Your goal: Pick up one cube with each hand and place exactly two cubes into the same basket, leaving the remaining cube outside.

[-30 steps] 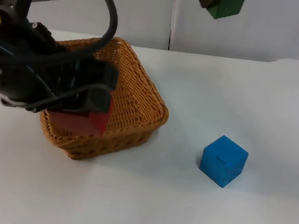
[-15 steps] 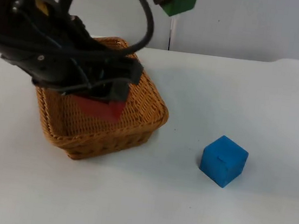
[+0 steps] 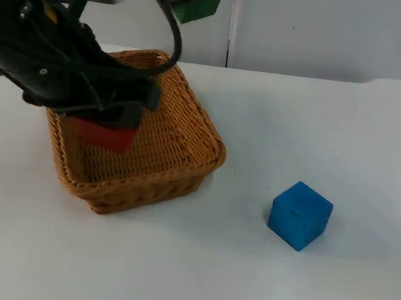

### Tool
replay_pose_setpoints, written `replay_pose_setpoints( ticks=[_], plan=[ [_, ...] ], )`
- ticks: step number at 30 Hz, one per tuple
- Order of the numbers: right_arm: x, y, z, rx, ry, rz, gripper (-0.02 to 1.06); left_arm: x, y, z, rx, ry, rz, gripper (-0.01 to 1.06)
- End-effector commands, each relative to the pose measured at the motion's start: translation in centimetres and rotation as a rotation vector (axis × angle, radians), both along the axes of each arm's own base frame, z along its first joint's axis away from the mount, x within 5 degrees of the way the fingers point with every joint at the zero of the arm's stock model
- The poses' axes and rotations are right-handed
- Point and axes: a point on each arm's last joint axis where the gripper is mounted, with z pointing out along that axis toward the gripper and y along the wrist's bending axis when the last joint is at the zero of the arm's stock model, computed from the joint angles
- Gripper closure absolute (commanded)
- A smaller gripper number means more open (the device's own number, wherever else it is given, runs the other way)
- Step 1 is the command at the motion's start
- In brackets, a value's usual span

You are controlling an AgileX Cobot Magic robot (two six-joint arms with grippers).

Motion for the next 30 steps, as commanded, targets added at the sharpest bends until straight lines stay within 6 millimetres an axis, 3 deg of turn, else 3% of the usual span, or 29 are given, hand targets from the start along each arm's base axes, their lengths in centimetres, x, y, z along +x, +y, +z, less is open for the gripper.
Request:
replay_pose_setpoints(
  ticks=[1,5,19,21,30],
  plan=[
    [0.1,0.8,-0.7,0.026,-0.013,0.008,1.05,0.4,0.2,0.3,0.016,-0.032,-0.012,1.05],
    [0.6,1.5,-3.1,0.067,0.017,-0.002,1.05,0.9,0.2,0.1,0.033,-0.077,-0.035,1.05],
    [2.2,3.8,-5.8,0.206,0.007,0.040,1.05,2.5,-0.4,-4.2,0.090,-0.098,-0.097,1.05],
    [2.5,4.0,-7.2,0.207,0.021,0.033,1.05,2.8,-0.6,-4.9,0.087,-0.108,-0.101,1.05],
    [2.6,4.2,-9.9,0.176,0.058,0.039,1.05,3.1,-0.7,-6.8,0.104,-0.092,-0.120,1.05]
  ],
)
